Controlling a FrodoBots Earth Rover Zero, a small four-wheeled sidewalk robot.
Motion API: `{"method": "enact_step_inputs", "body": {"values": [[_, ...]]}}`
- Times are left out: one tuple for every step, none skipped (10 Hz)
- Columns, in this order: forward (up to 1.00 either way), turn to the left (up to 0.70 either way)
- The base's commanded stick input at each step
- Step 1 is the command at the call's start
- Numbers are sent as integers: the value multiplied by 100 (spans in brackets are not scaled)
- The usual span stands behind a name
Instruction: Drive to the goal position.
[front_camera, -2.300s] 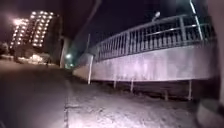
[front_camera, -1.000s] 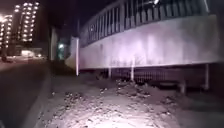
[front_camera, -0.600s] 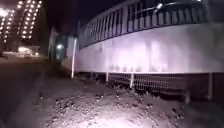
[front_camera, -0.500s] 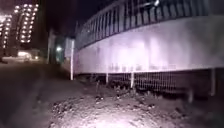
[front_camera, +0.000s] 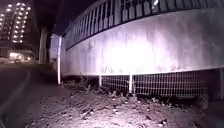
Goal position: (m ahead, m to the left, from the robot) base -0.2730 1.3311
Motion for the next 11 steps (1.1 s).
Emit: {"method": "enact_step_inputs", "body": {"values": [[0,0],[0,0],[0,0],[0,36],[0,45],[0,45],[0,45],[0,45],[0,45],[0,45],[0,45]]}}
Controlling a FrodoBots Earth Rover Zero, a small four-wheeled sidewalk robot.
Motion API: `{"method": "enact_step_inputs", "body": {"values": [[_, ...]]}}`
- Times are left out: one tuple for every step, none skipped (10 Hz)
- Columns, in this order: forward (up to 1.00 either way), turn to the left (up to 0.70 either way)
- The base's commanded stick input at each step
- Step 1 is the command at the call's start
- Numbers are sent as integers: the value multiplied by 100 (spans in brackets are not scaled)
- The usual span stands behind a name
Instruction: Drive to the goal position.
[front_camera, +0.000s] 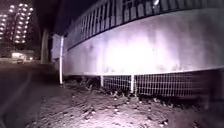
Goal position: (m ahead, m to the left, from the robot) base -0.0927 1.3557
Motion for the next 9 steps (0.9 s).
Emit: {"method": "enact_step_inputs", "body": {"values": [[0,45],[0,45],[0,45],[0,45],[0,45],[0,45],[0,45],[0,45],[0,45]]}}
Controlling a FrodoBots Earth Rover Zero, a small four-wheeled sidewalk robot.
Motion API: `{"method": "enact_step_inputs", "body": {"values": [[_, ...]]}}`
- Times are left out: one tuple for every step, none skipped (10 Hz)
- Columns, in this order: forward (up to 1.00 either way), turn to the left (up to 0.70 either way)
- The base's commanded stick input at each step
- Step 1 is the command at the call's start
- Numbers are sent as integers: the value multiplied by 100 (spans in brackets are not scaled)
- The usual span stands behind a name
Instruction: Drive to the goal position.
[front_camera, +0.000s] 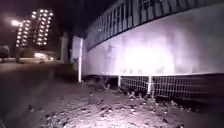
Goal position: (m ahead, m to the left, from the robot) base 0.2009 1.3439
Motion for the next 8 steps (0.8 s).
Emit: {"method": "enact_step_inputs", "body": {"values": [[0,45],[0,45],[0,45],[0,45],[0,45],[0,45],[0,45],[0,45]]}}
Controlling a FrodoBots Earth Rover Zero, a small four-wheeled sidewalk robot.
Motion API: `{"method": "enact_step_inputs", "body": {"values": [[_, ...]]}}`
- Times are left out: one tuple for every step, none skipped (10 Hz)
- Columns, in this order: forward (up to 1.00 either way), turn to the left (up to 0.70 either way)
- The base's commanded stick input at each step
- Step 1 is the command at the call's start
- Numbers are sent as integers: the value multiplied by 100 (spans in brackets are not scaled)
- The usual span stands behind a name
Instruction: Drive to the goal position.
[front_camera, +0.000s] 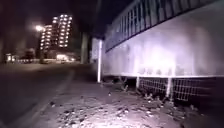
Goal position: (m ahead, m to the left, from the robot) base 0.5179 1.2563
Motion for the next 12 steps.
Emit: {"method": "enact_step_inputs", "body": {"values": [[0,45],[0,45],[0,45],[0,45],[0,45],[0,45],[0,45],[0,45],[0,45],[0,45],[0,45],[0,45]]}}
